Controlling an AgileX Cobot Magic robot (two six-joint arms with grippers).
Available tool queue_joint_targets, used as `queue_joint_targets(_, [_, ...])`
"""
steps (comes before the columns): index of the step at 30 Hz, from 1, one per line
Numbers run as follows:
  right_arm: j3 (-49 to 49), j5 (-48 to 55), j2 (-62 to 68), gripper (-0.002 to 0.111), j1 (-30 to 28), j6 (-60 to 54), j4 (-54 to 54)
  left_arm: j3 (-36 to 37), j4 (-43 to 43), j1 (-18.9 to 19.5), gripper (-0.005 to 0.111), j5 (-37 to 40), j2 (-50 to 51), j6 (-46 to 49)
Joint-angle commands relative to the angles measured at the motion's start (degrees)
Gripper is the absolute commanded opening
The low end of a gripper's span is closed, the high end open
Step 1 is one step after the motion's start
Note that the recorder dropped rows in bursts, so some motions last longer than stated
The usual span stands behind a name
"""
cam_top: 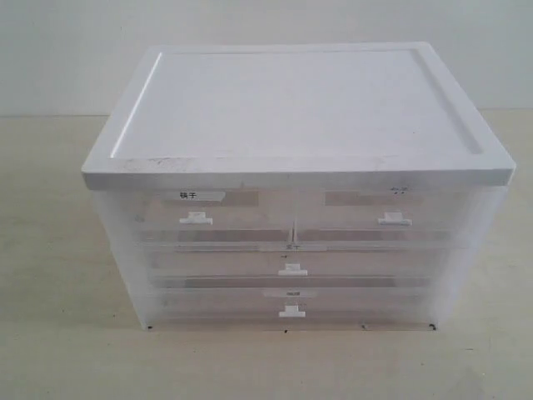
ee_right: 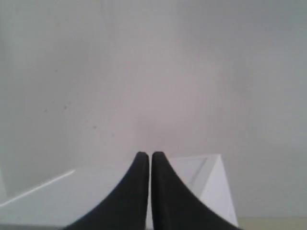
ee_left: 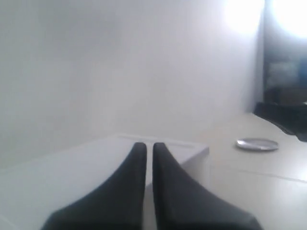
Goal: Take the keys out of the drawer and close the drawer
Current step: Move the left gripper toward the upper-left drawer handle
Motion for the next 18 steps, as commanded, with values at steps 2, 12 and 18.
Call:
queue_joint_targets(2, [-0.1, -8.3, 12.0, 0.000, 0.1, 4.9, -9.9, 0.1, 5.1, -0.1, 0.004, -9.4, 18.5, 12.7])
queue_joint_targets(12, [-0.8, -20.8, 34.1, 0.000, 0.1, -7.4, -10.5, 2.6, -14.3, -19.2, 0.004, -9.4, 44.1, 56.1])
queue_joint_targets(18, [-1.4, -22.0, 43.0, 0.000, 0.1, -14.2, -10.4, -1.8, -23.7, -28.3, 0.015, -8.4, 53.6, 84.3])
